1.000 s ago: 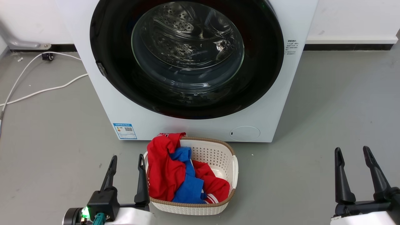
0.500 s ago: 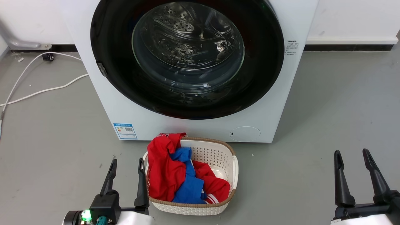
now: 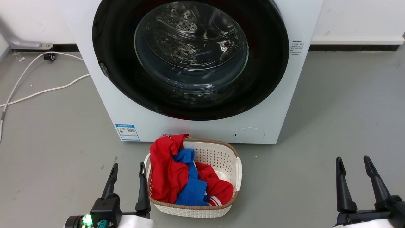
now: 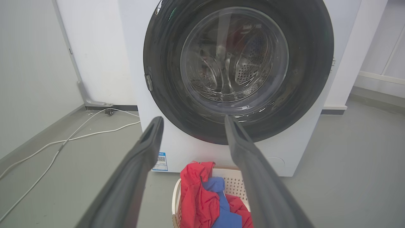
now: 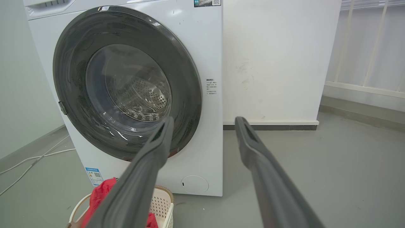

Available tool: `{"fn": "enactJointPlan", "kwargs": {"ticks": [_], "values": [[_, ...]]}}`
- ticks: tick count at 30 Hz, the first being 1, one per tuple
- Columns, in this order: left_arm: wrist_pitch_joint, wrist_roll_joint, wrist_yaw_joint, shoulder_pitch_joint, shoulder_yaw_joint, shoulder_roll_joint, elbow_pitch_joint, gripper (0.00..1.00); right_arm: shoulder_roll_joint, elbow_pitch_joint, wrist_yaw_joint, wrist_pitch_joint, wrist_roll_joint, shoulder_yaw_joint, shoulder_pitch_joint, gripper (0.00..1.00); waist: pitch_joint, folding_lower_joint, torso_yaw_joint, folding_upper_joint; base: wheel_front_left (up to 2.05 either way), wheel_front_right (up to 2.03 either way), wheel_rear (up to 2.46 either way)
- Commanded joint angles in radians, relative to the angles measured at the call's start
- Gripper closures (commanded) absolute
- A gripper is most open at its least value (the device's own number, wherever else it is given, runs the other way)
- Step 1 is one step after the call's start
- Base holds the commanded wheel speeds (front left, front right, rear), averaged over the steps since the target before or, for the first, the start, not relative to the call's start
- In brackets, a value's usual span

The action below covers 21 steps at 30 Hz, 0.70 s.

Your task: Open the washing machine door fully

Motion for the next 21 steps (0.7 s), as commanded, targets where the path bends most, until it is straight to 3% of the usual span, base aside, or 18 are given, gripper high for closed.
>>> {"fn": "enactJointPlan", "kwargs": {"ticks": [1, 13, 14, 15, 21], "values": [[-0.003, -0.003, 0.005, 0.007, 0.0, -0.001, 0.001, 0.0, -0.003, 0.004, 0.0, -0.002, 0.0, 0.002, 0.009, 0.0, 0.0, 0.0, -0.001, 0.0, 0.0, 0.0, 0.0], [-0.003, 0.007, 0.016, 0.005, -0.005, -0.001, 0.002, 0.0, -0.003, 0.004, 0.0, -0.002, -0.006, 0.007, 0.008, 0.0, 0.0, 0.0, 0.0, 0.0, 0.0, 0.0, 0.0], [-0.003, 0.007, 0.017, 0.006, -0.005, -0.001, 0.002, 0.0, -0.003, 0.003, 0.0, -0.002, -0.009, 0.008, 0.008, 0.36, 0.0, 0.0, 0.0, 0.0, 0.0, 0.0, 0.0], [-0.003, 0.008, 0.017, 0.006, -0.005, -0.001, 0.003, 0.0, -0.003, 0.002, 0.0, -0.002, -0.012, 0.009, 0.007, 1.0, 0.0, 0.0, 0.0, 0.0, 0.0, 0.0, 0.0], [-0.003, 0.009, 0.018, 0.005, -0.001, -0.001, 0.004, 0.0, -0.003, -0.026, 0.0, -0.002, -0.002, 0.026, -0.011, 1.0, -0.002, 0.0, -0.002, 0.0, 0.0, 0.0, 0.0]]}}
